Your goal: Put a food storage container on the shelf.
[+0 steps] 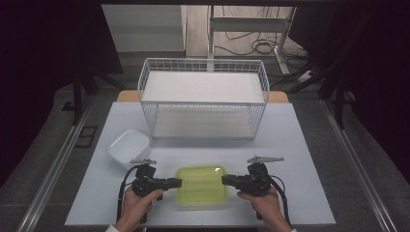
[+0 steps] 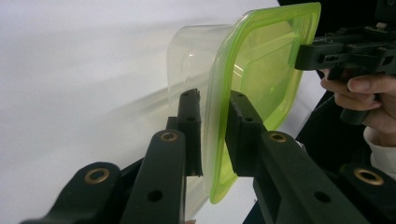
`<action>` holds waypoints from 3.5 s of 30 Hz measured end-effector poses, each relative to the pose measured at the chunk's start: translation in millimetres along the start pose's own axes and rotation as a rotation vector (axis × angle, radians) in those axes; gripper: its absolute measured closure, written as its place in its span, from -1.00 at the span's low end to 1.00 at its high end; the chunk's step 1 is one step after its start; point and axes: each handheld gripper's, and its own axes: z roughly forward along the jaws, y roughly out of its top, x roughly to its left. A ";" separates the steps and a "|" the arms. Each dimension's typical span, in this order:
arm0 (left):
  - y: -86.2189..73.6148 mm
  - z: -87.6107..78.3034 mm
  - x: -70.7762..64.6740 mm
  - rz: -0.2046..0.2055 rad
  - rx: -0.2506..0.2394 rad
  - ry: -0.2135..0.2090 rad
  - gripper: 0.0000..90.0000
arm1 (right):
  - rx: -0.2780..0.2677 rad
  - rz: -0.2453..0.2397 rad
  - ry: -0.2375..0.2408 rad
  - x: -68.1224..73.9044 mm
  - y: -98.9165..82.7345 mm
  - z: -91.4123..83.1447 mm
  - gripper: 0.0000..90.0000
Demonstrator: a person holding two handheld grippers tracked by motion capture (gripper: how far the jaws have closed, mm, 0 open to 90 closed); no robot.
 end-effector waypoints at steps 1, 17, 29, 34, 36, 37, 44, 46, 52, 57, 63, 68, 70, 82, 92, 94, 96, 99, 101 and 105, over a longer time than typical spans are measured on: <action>0.2 -0.7 -1.3 0.009 -0.007 0.001 0.72 | -0.005 -0.012 -0.001 0.7 0.5 -0.9 0.76; 10.6 -21.1 -26.2 0.145 -0.107 0.016 0.71 | -0.058 -0.191 -0.052 23.4 10.9 -19.1 0.74; 25.1 -26.3 -35.4 0.191 -0.147 0.010 0.72 | -0.104 -0.253 -0.061 32.3 25.5 -32.9 0.74; 36.2 -27.7 -38.3 0.194 -0.163 0.006 0.73 | -0.121 -0.276 -0.077 35.1 36.6 -38.7 0.74; 41.1 -29.1 -39.5 0.196 -0.170 0.001 0.73 | -0.125 -0.288 -0.086 37.5 41.1 -40.8 0.74; 43.5 -30.0 -40.7 0.201 -0.173 0.000 0.73 | -0.126 -0.294 -0.087 38.0 43.9 -42.4 0.74; 62.2 -37.1 -47.9 0.233 -0.195 0.001 0.73 | -0.151 -0.317 -0.103 44.5 60.3 -50.8 0.73; 68.9 -40.0 -50.6 0.245 -0.205 0.005 0.73 | -0.162 -0.325 -0.101 45.5 65.9 -52.8 0.73; 91.6 -50.0 -57.5 0.265 -0.234 0.012 0.73 | -0.193 -0.348 -0.100 50.0 90.3 -58.4 0.74; 112.6 -60.1 -63.6 0.301 -0.255 0.027 0.74 | -0.217 -0.361 -0.091 53.3 112.7 -62.5 0.74; 135.7 -67.5 -67.9 0.323 -0.275 0.042 0.74 | -0.248 -0.371 -0.073 52.2 136.7 -64.8 0.74; 158.0 -71.8 -70.1 0.340 -0.276 0.039 0.74 | -0.269 -0.369 -0.064 51.4 153.7 -68.1 0.74; 166.8 -73.5 -72.9 0.355 -0.282 0.043 0.74 | -0.279 -0.370 -0.065 51.4 161.3 -70.5 0.74; 217.1 -77.2 -73.7 0.375 -0.284 0.056 0.75 | -0.316 -0.355 -0.060 43.0 206.1 -74.7 0.75; 252.5 -70.8 -56.7 0.320 -0.262 0.045 0.75 | -0.299 -0.306 -0.063 28.8 241.5 -65.7 0.76; 258.9 -63.8 -46.3 0.283 -0.247 0.039 0.75 | -0.288 -0.280 -0.059 22.2 247.6 -60.3 0.76; 265.7 -55.9 -33.3 0.241 -0.228 0.031 0.76 | -0.269 -0.239 -0.052 8.4 255.9 -50.0 0.77; 269.9 -52.4 -25.6 0.223 -0.219 0.033 0.76 | -0.254 -0.208 -0.048 1.1 259.0 -42.7 0.77; 273.5 -50.0 -20.5 0.208 -0.208 0.034 0.76 | -0.244 -0.188 -0.048 -3.9 261.5 -36.7 0.76; 277.9 -46.7 -14.6 0.193 -0.190 0.033 0.76 | -0.228 -0.153 -0.038 -12.7 265.7 -29.5 0.77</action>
